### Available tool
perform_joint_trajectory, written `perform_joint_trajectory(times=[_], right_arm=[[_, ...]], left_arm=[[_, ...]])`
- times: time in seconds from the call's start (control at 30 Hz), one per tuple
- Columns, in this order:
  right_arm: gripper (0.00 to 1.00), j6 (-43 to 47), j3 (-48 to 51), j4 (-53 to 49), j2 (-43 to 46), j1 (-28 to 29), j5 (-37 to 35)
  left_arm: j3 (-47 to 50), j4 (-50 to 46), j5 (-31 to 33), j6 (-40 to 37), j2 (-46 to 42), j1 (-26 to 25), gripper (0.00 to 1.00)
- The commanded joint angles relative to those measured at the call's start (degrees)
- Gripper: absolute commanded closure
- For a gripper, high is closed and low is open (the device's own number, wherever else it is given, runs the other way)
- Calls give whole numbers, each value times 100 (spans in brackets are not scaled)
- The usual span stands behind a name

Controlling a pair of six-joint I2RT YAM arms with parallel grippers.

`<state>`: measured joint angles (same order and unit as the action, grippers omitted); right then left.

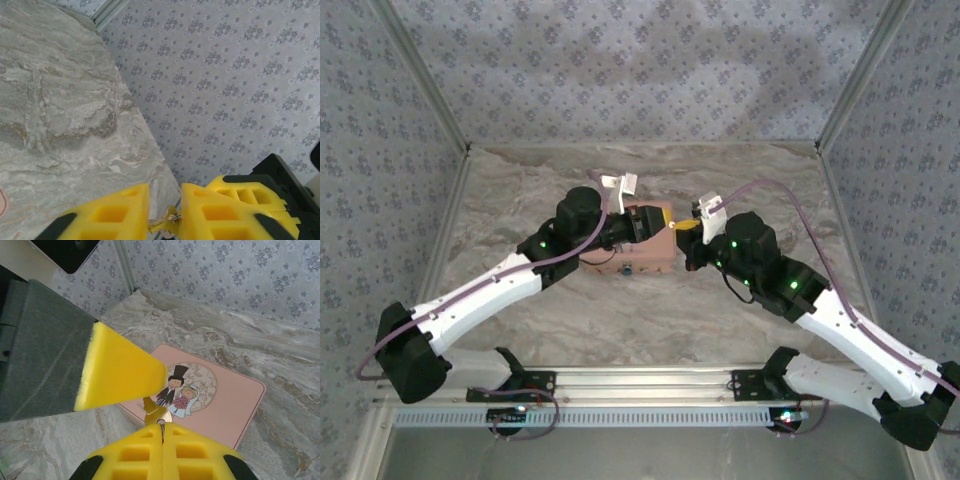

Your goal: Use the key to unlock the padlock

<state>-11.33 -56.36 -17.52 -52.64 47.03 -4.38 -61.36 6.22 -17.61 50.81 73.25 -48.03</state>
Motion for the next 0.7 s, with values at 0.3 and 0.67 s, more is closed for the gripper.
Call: perform_joint_trajectory(times=[0.3, 0.67], right_arm=[[95, 127, 41, 81, 77, 48, -215], [58, -404, 125, -231, 577, -851, 1610]], left_arm=[[-305, 91, -123, -141, -5, -46, 100], [-1071, -1394, -171, -1438, 109, -37, 100]])
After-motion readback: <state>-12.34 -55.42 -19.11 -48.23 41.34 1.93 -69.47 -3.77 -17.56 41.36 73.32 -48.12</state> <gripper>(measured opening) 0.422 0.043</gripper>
